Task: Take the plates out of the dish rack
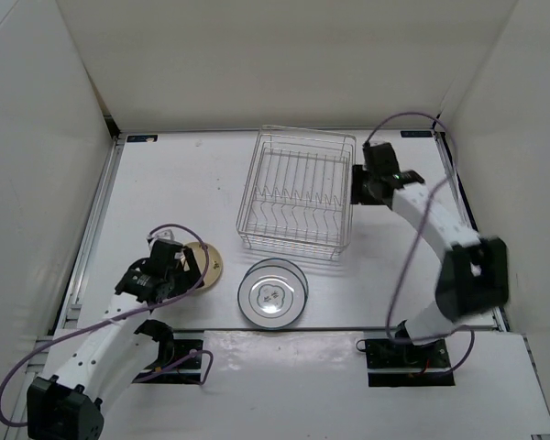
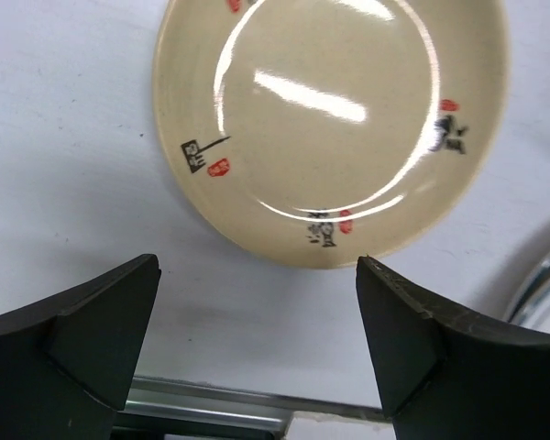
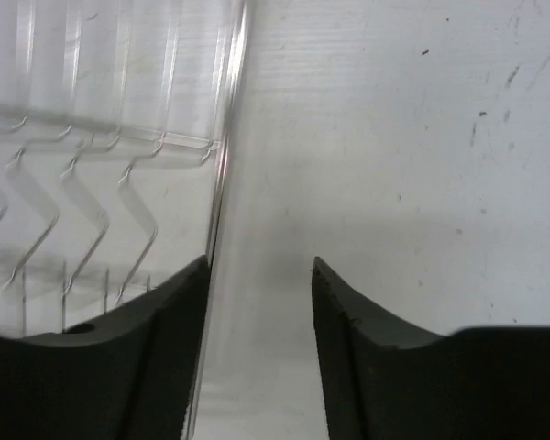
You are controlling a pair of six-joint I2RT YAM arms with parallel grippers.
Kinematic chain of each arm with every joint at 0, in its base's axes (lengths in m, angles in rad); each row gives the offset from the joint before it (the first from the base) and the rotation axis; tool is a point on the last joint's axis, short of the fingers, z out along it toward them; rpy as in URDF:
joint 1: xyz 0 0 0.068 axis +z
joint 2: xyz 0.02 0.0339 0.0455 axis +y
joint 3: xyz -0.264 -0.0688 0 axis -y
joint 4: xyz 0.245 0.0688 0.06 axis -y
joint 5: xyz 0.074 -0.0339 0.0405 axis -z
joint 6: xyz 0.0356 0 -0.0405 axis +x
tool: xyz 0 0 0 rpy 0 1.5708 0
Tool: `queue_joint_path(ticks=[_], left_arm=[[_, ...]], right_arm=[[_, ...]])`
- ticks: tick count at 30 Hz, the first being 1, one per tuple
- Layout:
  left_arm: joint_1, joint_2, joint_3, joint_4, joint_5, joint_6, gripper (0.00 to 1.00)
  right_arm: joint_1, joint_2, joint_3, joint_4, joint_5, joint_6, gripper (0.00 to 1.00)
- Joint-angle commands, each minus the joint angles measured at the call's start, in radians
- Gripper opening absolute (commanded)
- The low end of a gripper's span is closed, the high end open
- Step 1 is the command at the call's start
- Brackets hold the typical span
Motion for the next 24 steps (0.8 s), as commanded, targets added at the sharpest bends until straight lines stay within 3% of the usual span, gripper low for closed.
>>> queue_joint_path(ticks=[1, 2, 4, 5, 6, 9, 14, 20, 21, 22, 24], left_arm=[[-0.004, -0.033, 0.068, -0.028, 0.051, 0.054, 0.99], [-0.003, -0.038, 0.091, -0.027, 0.058, 0.071, 0.99], [-0.003, -0.035, 0.108, -0.036, 0.085, 0.104, 0.99], [-0.003, -0.027, 0.136, -0.048, 0.101, 0.126, 0.99], [-0.004, -0.015, 0.144, -0.052, 0.125, 0.140, 0.99], [-0.004, 0.008, 0.141, -0.029, 0.251, 0.117, 0.99], [-0.004, -0.004, -0.001, 0.152, 0.499, -0.032, 0.89], [-0.095, 0.021, -0.093, 0.220, 0.484, -0.058, 0.76], [-0.107, 0.022, -0.098, 0.229, 0.464, -0.058, 0.70], [-0.131, 0.028, -0.104, 0.243, 0.476, -0.064, 0.43], [-0.156, 0.066, -0.106, 0.283, 0.464, -0.073, 0.25]], right_arm=[[0.013, -0.389, -0.278, 0.163, -0.106, 0.047, 0.48], [0.017, -0.448, -0.371, 0.246, -0.170, 0.041, 0.37], [0.022, -0.625, -0.482, 0.273, -0.244, 0.076, 0.05], [0.026, -0.655, -0.499, 0.297, -0.307, 0.081, 0.00], [0.032, -0.715, -0.515, 0.309, -0.455, 0.079, 0.00], [0.048, -0.735, -0.535, 0.248, -0.575, 0.075, 0.00], [0.055, -0.760, -0.585, 0.205, -0.656, 0.037, 0.00], [0.051, -0.787, -0.635, 0.178, -0.631, 0.015, 0.00], [0.051, -0.790, -0.635, 0.173, -0.636, 0.015, 0.00], [0.054, -0.792, -0.636, 0.173, -0.637, 0.015, 0.00], [0.051, -0.795, -0.644, 0.164, -0.636, 0.017, 0.00]])
